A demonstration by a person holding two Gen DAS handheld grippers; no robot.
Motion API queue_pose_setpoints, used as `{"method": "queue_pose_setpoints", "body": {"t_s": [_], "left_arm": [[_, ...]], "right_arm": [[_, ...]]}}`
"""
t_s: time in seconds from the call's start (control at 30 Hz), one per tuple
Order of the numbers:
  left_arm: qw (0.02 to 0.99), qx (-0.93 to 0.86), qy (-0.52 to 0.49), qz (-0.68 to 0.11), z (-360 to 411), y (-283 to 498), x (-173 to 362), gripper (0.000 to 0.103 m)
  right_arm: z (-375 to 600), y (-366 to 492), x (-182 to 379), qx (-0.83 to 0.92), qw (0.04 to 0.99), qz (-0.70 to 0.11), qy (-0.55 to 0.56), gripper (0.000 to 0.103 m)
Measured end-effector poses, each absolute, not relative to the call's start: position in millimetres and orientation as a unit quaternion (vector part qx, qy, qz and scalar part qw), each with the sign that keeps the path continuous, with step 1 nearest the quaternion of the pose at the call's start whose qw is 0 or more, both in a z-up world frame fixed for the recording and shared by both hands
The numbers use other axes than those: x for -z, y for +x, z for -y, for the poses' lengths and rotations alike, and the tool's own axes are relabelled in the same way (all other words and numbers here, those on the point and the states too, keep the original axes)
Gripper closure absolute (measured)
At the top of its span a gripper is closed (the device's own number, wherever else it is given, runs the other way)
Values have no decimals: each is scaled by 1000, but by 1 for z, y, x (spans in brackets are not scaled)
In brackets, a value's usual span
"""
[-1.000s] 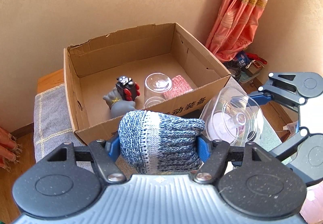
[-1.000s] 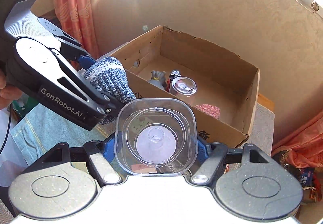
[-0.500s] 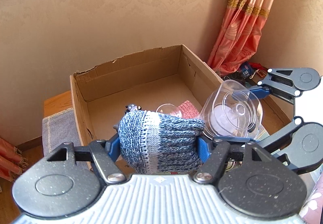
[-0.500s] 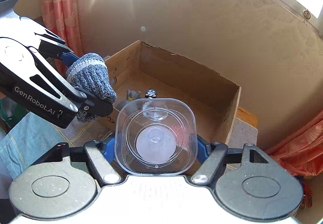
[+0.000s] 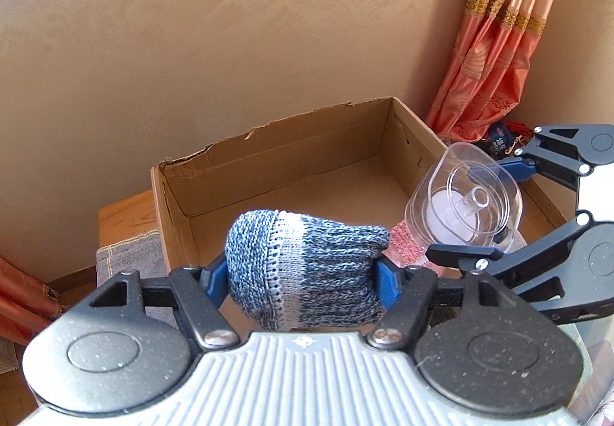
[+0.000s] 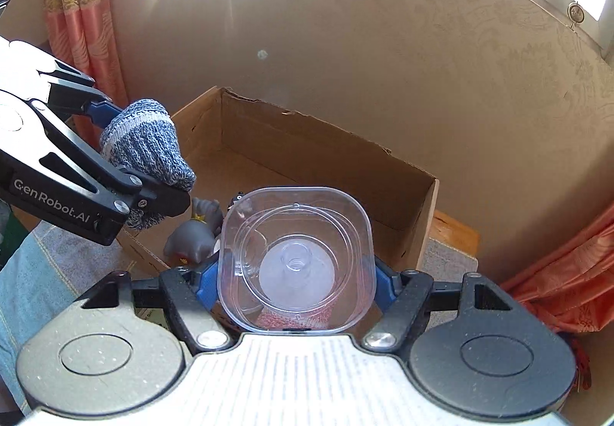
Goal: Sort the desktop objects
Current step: 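Lift the sock and container and carry them toward the cardboard box, then open right tool to drop the container into the box while left tool releases the sock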
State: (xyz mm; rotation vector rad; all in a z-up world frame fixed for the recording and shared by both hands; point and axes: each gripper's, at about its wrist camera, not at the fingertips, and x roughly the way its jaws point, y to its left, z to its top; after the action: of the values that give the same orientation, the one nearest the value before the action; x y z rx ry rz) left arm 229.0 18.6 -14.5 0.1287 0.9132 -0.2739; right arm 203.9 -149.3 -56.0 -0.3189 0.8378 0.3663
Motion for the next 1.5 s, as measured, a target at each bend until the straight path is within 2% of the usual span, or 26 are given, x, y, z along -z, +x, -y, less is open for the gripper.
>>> {"method": "queue_pose_setpoints", "body": {"t_s": [0.7,0.93,1.13,1.27,1.5], "left_arm": [[882,87,67,-458,-32,270,47,32],[877,79,66,-469,-35,280,56,32],[877,70,57,-473,-38,287,58,31],[878,62,56,-471,-40,290,54,22],[880,66,60,-466,-41,279,41,21]], "right_arm": [[155,263,77,-120,890,-420,-128,23],[175,248,65,-118,898,-418,-76,17],[183,225,64,-120,894,-426,-61,17],[186,210,65,-122,892,-433,-50,17],[189,184,61,-126,891,-435,-32,14]]}}
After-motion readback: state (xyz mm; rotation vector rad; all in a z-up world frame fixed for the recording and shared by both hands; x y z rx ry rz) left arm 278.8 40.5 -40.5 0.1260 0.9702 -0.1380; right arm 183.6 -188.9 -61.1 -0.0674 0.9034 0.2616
